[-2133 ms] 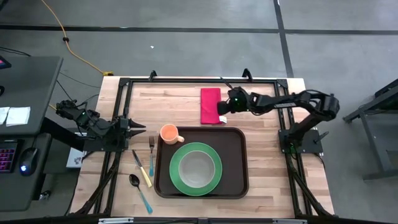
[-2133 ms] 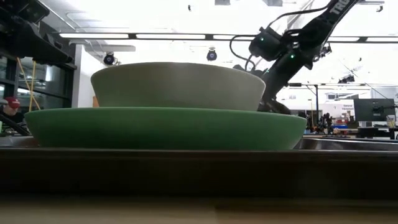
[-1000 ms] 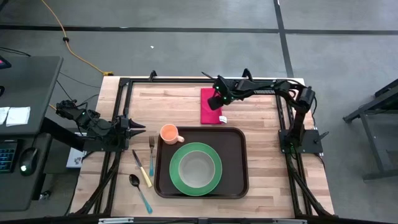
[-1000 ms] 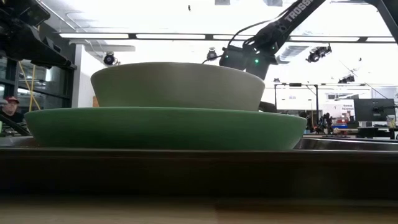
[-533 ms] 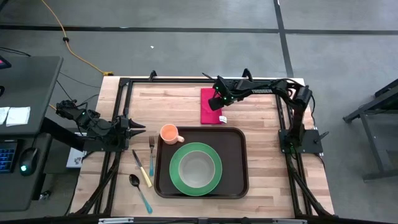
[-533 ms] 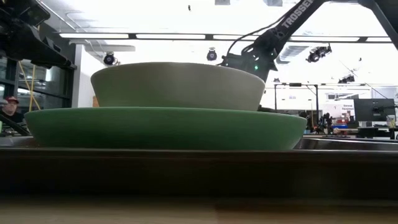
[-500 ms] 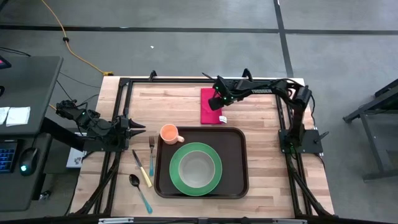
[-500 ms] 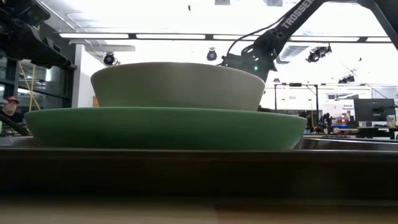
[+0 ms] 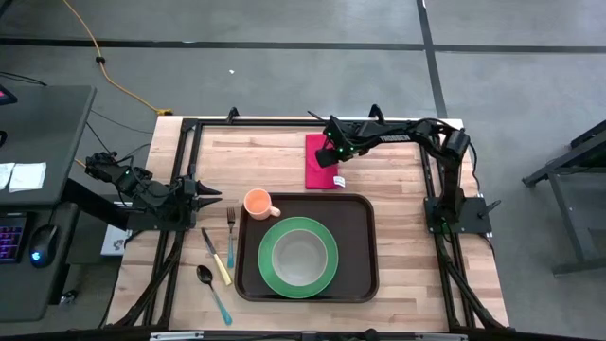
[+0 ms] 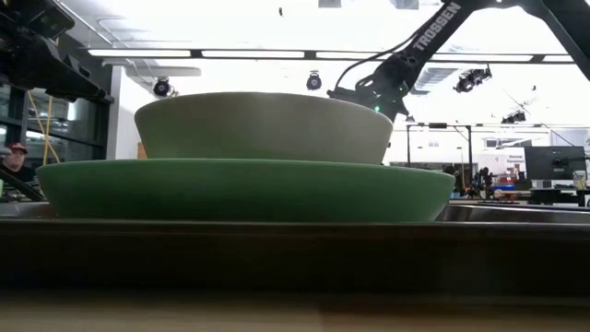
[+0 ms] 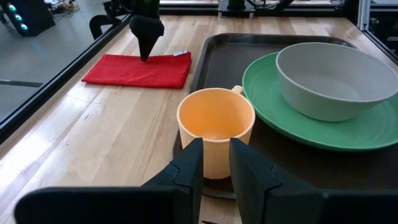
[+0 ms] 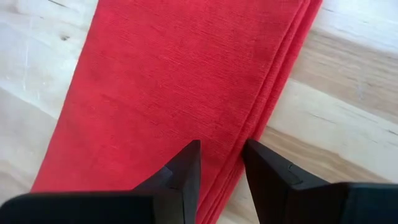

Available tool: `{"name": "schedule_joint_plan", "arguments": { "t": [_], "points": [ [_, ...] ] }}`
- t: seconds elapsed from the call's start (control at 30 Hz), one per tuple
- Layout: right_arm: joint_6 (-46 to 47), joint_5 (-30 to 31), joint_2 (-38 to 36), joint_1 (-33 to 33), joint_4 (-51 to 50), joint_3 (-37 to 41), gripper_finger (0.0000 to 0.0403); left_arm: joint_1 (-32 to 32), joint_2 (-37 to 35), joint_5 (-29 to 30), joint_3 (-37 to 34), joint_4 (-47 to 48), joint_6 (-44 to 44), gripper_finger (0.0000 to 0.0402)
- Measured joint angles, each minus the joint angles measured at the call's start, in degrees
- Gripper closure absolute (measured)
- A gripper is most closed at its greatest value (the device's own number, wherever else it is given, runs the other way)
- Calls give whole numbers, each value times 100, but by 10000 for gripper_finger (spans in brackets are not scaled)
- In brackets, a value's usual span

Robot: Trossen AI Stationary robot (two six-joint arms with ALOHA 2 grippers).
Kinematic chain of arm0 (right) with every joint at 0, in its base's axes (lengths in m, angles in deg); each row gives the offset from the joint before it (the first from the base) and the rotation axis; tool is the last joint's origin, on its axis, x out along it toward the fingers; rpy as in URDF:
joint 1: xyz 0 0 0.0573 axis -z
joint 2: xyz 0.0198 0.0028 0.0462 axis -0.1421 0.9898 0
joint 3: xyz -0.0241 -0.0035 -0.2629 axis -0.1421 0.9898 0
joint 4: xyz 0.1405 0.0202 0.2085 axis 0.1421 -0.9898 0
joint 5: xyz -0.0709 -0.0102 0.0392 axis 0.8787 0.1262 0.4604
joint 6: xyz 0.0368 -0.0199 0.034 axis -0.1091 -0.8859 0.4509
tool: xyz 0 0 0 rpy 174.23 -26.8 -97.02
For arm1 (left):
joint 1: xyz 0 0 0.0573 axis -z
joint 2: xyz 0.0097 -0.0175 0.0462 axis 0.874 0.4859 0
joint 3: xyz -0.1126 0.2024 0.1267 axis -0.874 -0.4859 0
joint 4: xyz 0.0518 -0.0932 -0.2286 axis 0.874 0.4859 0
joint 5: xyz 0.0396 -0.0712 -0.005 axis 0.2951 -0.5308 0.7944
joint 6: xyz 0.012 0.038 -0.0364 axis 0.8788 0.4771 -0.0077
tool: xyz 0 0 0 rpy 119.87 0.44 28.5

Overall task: Set up tray
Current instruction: Put the red table napkin on the black serving tray to the right of the green plate

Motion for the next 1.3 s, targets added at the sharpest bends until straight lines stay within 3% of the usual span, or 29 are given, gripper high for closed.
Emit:
{"name": "schedule_joint_plan", "arguments": {
  "t": [0.3, 0.6, 0.97, 1.3],
  "points": [
    [-26, 15, 11, 2, -145, -74, 299, 0, 0, 0, 0, 4, 1, 293],
    [-294, 284, 24, 27, -1033, -639, 299, 1, 1, 0, 0, 7, 2, 293],
    [-155, 207, 24, 24, -1052, -636, 299, 0, 2, 1, 0, 8, 2, 293],
    [1, 89, 458, 17, -918, -667, 299, 2, 2, -5, -2, 24, 2, 293]
  ]
}}
